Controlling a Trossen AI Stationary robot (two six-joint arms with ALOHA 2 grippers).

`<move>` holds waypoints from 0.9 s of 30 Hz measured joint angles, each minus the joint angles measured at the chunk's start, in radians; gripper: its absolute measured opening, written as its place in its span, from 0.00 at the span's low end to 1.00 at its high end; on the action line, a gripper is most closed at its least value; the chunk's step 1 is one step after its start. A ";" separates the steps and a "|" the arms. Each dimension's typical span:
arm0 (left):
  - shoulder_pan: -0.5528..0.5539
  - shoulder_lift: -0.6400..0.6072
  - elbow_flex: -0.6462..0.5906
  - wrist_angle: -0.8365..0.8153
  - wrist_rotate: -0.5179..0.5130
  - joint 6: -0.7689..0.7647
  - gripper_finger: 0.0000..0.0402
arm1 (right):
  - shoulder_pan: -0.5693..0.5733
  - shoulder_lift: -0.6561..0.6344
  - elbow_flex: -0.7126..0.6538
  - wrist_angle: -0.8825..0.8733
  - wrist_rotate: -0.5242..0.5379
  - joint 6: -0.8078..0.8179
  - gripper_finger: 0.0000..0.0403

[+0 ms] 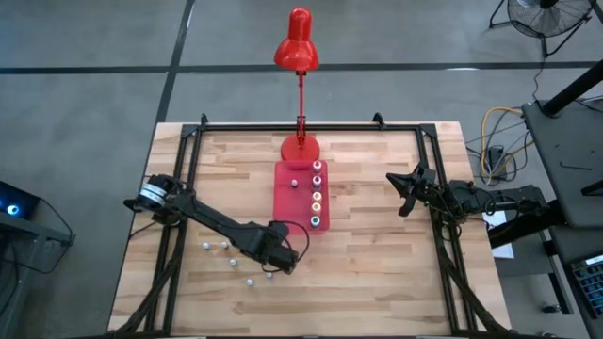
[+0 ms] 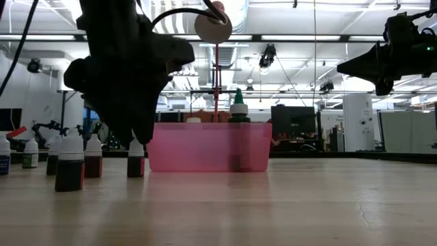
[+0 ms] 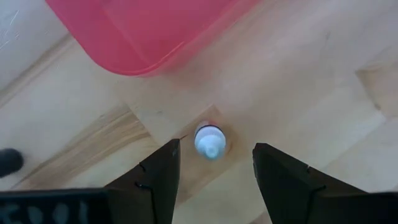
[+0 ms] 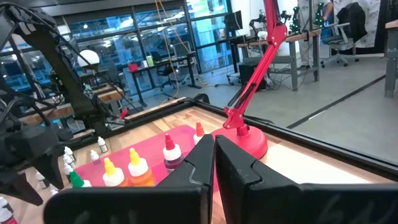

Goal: Pick & Place food coloring
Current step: Put the small pink food coloring bottle into the pink bin

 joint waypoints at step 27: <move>0.005 0.004 -0.013 0.006 -0.013 0.009 0.31 | 0.000 0.000 0.000 0.000 0.000 0.000 0.02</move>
